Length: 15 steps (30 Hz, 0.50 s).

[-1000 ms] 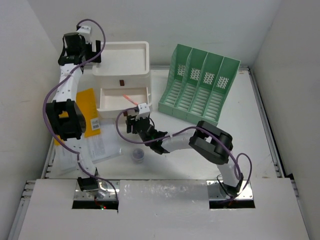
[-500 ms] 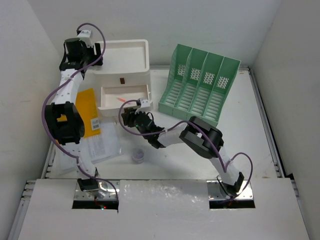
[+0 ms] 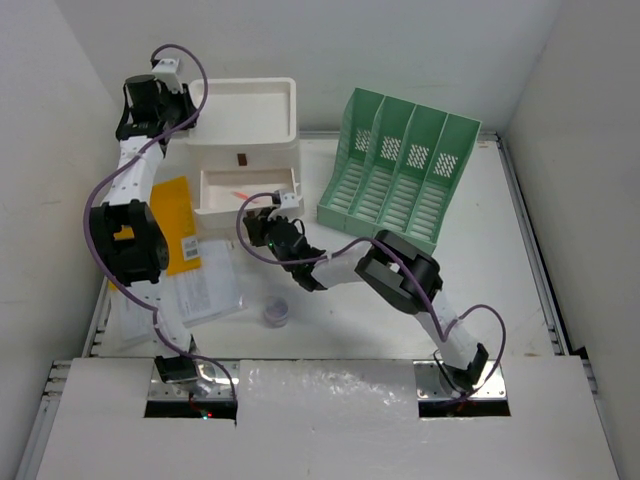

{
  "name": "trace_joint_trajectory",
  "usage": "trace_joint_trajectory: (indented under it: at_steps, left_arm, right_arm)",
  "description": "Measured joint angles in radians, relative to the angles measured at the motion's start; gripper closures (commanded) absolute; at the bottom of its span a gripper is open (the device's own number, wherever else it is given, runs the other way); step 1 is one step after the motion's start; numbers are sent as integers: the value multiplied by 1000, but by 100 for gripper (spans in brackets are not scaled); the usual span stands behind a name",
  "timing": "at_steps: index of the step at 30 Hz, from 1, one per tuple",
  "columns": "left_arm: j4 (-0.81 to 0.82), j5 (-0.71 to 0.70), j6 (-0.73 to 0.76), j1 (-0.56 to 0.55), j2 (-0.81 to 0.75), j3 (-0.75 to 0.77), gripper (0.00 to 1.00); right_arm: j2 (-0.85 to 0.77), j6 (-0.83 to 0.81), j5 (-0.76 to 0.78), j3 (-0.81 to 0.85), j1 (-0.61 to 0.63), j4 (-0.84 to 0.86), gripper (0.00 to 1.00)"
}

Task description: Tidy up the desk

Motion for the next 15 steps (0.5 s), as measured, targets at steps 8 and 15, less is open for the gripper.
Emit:
trace_joint_trajectory:
  at_steps: [8, 15]
  left_arm:
    - [-16, 41, 0, 6, 21, 31, 100]
    - [-16, 68, -23, 10, 21, 30, 100]
  right_arm:
    - [108, -48, 6, 174, -24, 12, 100]
    - [247, -98, 41, 376, -73, 28, 100]
